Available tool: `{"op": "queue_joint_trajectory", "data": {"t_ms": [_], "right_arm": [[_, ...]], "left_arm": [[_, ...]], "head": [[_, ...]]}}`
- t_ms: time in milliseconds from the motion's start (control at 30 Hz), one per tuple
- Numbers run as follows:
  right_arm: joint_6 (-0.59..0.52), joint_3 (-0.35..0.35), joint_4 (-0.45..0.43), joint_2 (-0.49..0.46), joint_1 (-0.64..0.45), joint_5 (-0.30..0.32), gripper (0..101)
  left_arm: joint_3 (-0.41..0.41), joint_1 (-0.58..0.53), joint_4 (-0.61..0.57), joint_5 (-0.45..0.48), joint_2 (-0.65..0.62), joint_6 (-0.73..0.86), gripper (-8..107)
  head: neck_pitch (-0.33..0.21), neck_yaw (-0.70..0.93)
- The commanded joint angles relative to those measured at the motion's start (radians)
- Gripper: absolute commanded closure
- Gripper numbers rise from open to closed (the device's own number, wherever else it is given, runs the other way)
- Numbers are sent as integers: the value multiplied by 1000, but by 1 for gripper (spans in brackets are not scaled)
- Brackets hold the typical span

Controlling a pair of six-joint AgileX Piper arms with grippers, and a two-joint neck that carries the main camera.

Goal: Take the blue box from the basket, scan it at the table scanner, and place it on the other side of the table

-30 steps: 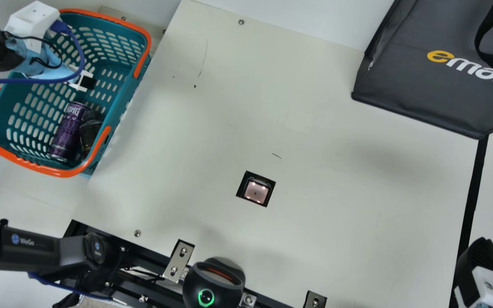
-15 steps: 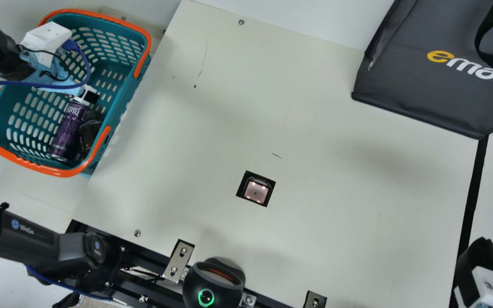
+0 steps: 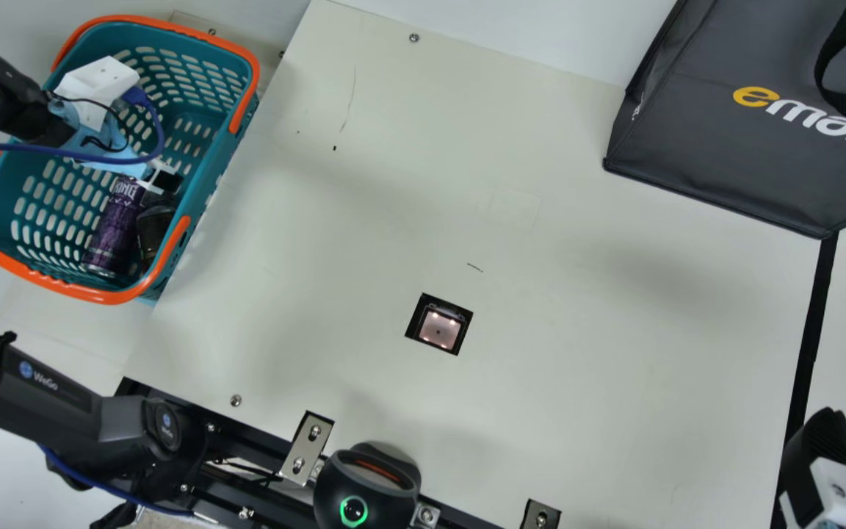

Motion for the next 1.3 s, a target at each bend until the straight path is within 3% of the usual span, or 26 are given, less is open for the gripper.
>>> {"op": "queue_joint_trajectory", "data": {"t_ms": [0,467,1267], "right_arm": [[0,0,0,0,0,0,6],[0,0,0,0,0,0,6],[0,0,0,0,0,1,6]], "left_arm": [[-6,3,-30,-2,13,56,9],[-48,8,-155,-10,112,269,9],[-61,-21,-363,-102,242,451,9]], "head": [[-27,2],[-27,2],[-27,2]]}}
